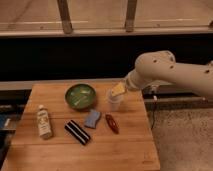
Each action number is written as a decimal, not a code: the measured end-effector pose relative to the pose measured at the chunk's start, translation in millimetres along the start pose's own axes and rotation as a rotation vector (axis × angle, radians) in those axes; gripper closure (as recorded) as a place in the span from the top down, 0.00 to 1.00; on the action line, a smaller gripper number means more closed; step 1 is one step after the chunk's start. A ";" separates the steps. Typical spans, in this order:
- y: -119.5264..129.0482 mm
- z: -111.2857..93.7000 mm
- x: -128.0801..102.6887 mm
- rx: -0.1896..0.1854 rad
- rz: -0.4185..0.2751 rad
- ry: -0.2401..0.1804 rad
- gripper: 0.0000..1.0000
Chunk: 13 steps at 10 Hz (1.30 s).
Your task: Place the white sponge in the ceramic bowl
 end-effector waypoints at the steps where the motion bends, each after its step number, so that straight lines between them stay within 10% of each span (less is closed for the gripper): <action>1: 0.0 0.0 0.0 0.000 0.000 0.000 0.80; 13: 14.4 -0.9 0.4 0.000 -0.017 0.000 0.80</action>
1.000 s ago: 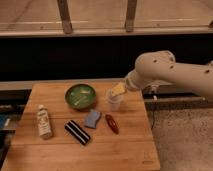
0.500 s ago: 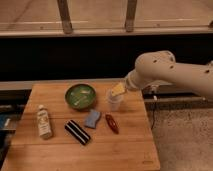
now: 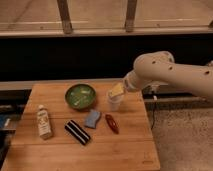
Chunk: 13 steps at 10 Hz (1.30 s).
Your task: Place the white sponge in the ceramic bowl
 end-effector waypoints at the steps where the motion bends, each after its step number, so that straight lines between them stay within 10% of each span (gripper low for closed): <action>1: 10.4 3.7 -0.5 0.002 -0.018 0.014 0.80; 9: 73.8 81.9 -4.1 -0.064 -0.067 0.094 0.80; 13: 76.6 83.2 -5.2 -0.071 -0.073 0.092 0.80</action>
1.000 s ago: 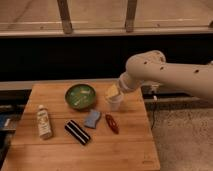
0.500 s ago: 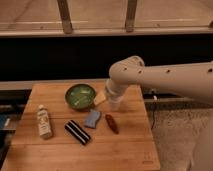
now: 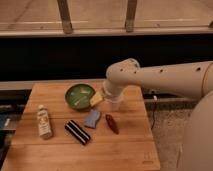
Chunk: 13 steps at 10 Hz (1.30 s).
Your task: Place the white sponge in the ceramic bowl
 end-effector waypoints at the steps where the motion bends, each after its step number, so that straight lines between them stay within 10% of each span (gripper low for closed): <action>1: -0.2 -0.8 1.1 0.005 -0.008 0.003 0.80; 13: 43.1 86.0 23.0 -0.047 -0.096 0.225 0.80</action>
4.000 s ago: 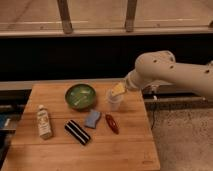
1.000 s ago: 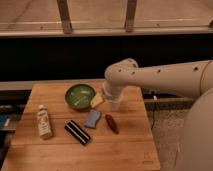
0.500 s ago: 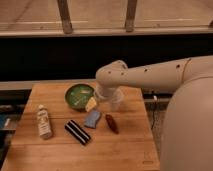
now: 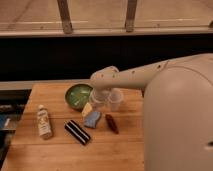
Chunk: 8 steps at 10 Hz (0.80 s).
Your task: Place the white sponge in the ceramic bowl
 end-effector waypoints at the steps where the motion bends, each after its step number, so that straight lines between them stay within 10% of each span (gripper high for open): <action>1: 3.2 11.8 -2.0 -0.006 -0.004 0.025 0.80; 8: 5.0 63.5 -12.5 -0.046 0.009 0.103 0.80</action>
